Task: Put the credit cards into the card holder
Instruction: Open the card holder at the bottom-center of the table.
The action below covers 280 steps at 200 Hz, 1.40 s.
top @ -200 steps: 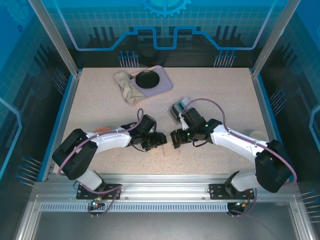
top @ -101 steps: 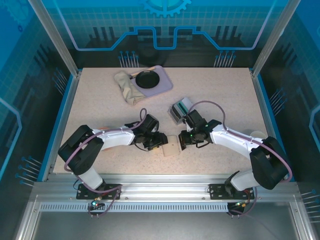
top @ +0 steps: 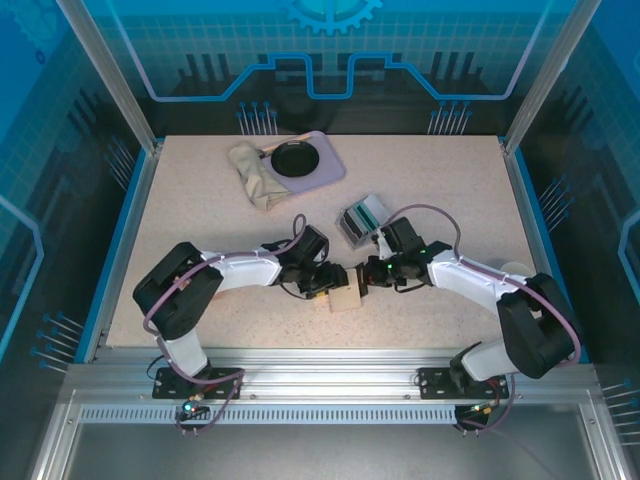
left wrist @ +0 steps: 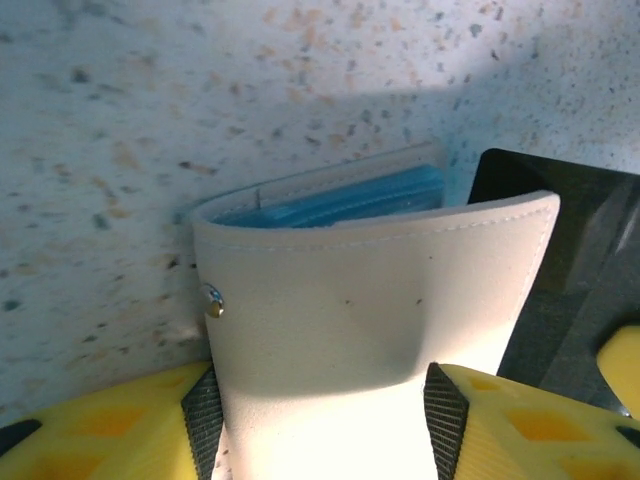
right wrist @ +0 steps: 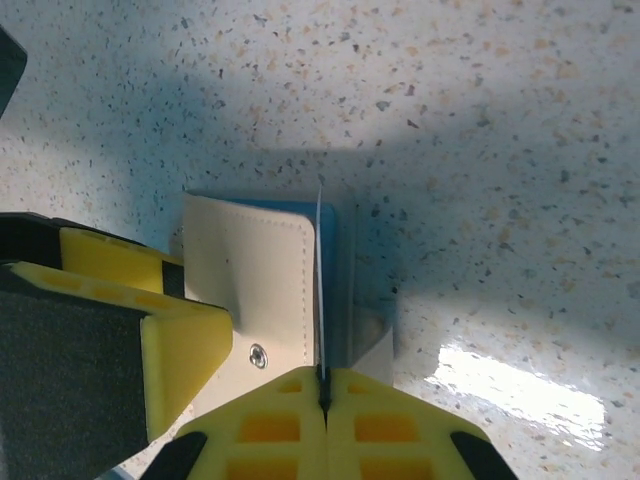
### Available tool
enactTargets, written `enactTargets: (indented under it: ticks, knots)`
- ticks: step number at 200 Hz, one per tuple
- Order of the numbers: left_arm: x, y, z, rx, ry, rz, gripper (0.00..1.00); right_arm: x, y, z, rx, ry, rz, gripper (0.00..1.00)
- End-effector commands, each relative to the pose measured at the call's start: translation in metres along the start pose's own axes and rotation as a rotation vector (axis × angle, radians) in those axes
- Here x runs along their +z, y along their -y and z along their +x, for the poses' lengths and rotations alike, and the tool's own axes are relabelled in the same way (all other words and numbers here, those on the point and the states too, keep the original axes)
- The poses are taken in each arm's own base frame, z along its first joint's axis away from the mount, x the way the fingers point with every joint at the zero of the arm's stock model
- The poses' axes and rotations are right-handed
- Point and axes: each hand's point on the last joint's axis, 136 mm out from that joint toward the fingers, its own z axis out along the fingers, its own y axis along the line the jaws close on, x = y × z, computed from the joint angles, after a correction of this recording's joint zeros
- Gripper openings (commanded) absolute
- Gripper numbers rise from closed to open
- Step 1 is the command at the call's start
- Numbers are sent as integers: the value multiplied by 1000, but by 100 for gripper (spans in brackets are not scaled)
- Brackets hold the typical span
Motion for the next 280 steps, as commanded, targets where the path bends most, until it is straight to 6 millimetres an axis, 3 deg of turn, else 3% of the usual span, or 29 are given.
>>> enactTargets:
  ticks: [1,38,80,124,197,232,280]
  knots:
    - [2,25,-1,63,-17,59,60,-13,-12,-8,54,30,-133,2]
    - [3,41,-3,97,-17,71,68,-25,-9,-9,100,39,-198,2]
    - [-8,41,-4,116,13,47,78,-30,-8,-9,144,50,-257,2]
    - [-13,42,0,136,8,55,78,-27,-11,-10,180,36,-317,1]
    - [-18,66,4,167,3,194,84,-29,-13,-15,246,48,-421,0]
    - [-13,58,4,151,-3,171,75,-28,-12,-16,259,47,-432,0]
    - [-14,54,3,140,11,154,44,-24,-10,-13,272,29,-435,0]
